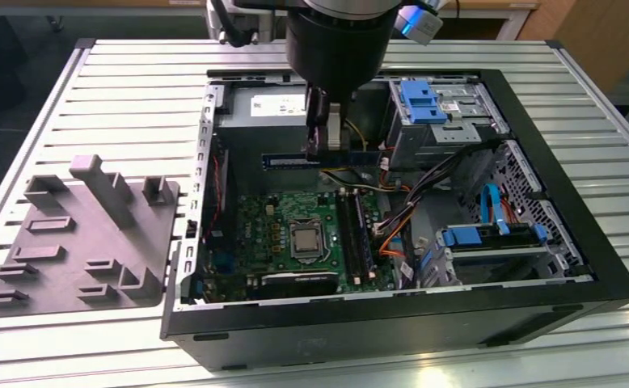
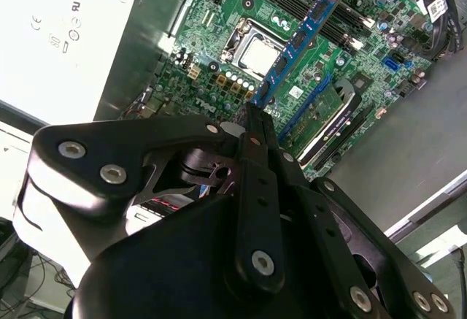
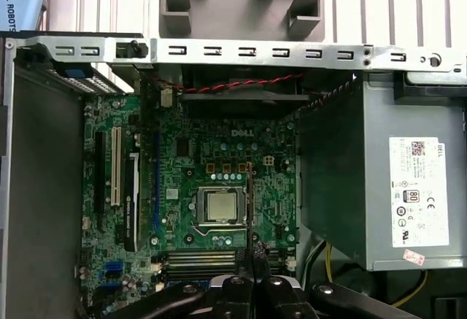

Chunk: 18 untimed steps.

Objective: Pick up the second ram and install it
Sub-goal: 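Pick up the second ram and move it above second insertion slot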

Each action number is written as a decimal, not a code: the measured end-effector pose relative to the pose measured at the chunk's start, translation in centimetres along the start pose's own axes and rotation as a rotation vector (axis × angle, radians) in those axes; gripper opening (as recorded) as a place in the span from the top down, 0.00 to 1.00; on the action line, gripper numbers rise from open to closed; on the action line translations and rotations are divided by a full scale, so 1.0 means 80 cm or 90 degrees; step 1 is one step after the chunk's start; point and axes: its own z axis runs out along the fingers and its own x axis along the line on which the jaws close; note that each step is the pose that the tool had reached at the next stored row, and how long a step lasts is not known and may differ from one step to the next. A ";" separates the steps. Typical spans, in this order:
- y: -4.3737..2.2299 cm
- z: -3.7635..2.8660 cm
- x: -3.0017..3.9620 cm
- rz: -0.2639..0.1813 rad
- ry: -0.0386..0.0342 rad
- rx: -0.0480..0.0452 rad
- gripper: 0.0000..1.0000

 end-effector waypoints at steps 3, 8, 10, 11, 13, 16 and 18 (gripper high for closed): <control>-0.0001 0.0016 0.0001 0.000 0.0003 0.0000 0.88; -0.0002 0.0031 0.0002 0.000 0.0003 0.0000 0.88; -0.0002 0.0037 0.0003 0.000 0.0003 0.0000 0.88; -0.0002 0.0039 0.0003 0.000 0.0003 0.0000 0.88; -0.0003 0.0044 0.0003 0.000 0.0003 0.0000 0.88; -0.0004 0.0054 0.0004 0.000 0.0003 0.0000 0.88; -0.0005 0.0064 0.0005 0.000 0.0003 0.0000 0.88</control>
